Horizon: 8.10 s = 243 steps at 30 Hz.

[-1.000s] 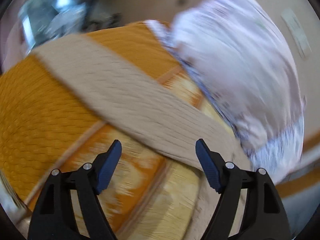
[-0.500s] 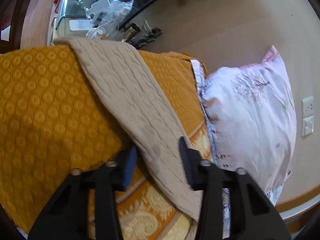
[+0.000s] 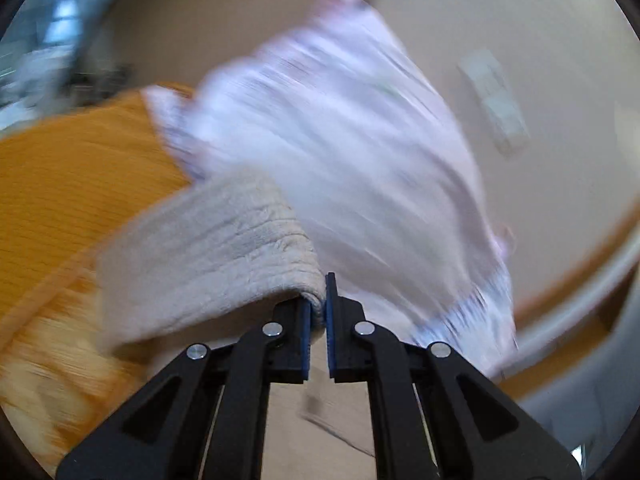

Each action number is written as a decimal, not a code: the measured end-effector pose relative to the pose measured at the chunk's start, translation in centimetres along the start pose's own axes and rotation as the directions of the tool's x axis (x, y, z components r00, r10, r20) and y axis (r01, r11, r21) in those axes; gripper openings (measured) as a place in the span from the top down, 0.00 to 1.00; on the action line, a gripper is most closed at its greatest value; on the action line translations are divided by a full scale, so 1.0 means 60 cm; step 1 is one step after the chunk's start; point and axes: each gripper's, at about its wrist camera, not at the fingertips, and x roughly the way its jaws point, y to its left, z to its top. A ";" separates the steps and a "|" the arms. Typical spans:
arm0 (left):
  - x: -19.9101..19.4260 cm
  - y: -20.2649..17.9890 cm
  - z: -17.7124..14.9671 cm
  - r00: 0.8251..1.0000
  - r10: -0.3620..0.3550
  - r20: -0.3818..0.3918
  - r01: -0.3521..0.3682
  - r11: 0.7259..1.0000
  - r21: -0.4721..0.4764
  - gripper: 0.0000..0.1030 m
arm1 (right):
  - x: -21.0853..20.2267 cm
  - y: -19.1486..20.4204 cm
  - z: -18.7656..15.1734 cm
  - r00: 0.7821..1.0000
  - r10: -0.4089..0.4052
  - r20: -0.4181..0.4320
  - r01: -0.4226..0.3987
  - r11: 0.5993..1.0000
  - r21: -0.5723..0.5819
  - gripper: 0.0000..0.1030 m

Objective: Fold small clothes

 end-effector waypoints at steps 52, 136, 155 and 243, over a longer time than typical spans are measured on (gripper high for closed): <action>0.126 0.056 -0.189 0.926 0.220 -0.306 -0.151 0.961 0.232 0.68 | 0.065 0.088 0.019 0.998 -0.019 0.065 0.031 0.981 -0.189 0.94; -0.161 0.152 -0.408 0.824 -0.067 -0.562 0.191 0.968 0.165 0.45 | -0.180 -0.200 -0.207 0.836 0.267 -0.479 -0.319 0.947 -0.029 0.59; -0.138 0.148 -0.436 0.739 -0.118 -0.664 0.291 0.944 0.157 0.92 | -0.204 -0.174 -0.198 0.816 0.346 -0.462 -0.438 0.893 -0.104 0.92; 0.140 0.036 -0.163 0.892 0.303 -0.336 -0.112 0.868 0.484 0.90 | -0.020 -0.113 0.043 0.973 -0.229 -0.024 0.211 0.929 -0.305 0.88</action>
